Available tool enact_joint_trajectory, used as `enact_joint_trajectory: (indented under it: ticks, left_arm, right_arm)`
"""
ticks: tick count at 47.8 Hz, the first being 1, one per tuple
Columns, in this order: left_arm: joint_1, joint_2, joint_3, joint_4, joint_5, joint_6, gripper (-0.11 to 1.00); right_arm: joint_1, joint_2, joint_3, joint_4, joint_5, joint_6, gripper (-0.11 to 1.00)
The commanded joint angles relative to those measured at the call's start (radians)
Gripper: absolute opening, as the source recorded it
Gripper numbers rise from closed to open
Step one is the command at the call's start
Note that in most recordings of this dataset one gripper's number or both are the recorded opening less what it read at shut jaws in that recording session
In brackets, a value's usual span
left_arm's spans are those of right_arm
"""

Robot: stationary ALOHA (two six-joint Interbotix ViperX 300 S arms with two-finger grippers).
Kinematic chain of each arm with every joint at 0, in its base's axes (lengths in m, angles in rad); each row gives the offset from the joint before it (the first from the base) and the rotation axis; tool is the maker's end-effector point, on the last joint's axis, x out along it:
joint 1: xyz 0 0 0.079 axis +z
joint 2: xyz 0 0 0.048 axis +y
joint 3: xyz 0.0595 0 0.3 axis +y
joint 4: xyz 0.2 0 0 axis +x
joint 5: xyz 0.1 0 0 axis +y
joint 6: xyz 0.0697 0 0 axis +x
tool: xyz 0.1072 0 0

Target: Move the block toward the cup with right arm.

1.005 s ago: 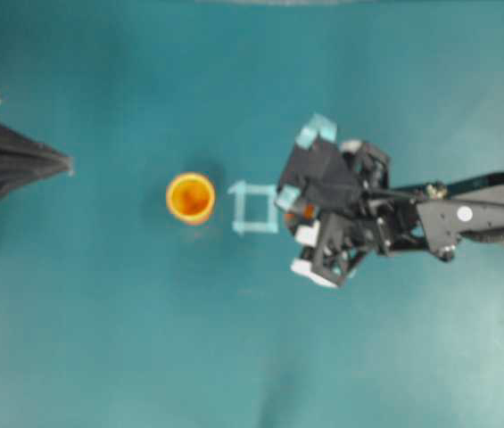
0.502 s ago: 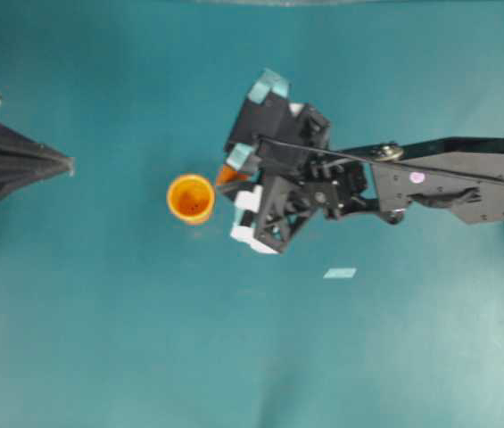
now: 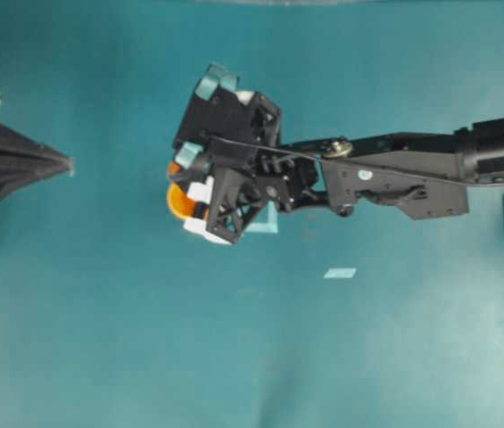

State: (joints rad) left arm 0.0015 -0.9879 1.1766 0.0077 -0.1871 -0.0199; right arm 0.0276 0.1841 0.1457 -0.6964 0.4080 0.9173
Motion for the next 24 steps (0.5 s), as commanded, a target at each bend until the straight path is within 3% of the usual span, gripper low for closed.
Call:
enact_joint_trajectory:
  ticks: [1, 24]
  left_arm:
    - [0.002, 0.009, -0.028, 0.002, -0.005, -0.002, 0.0]
    - [0.0, 0.008, -0.028, 0.002, -0.005, 0.0, 0.0]
  right_arm:
    - [-0.006, -0.015, -0.037, -0.005, -0.012, 0.0, 0.41]
    - [-0.009, 0.002, -0.041, -0.005, -0.044, 0.002, 0.41]
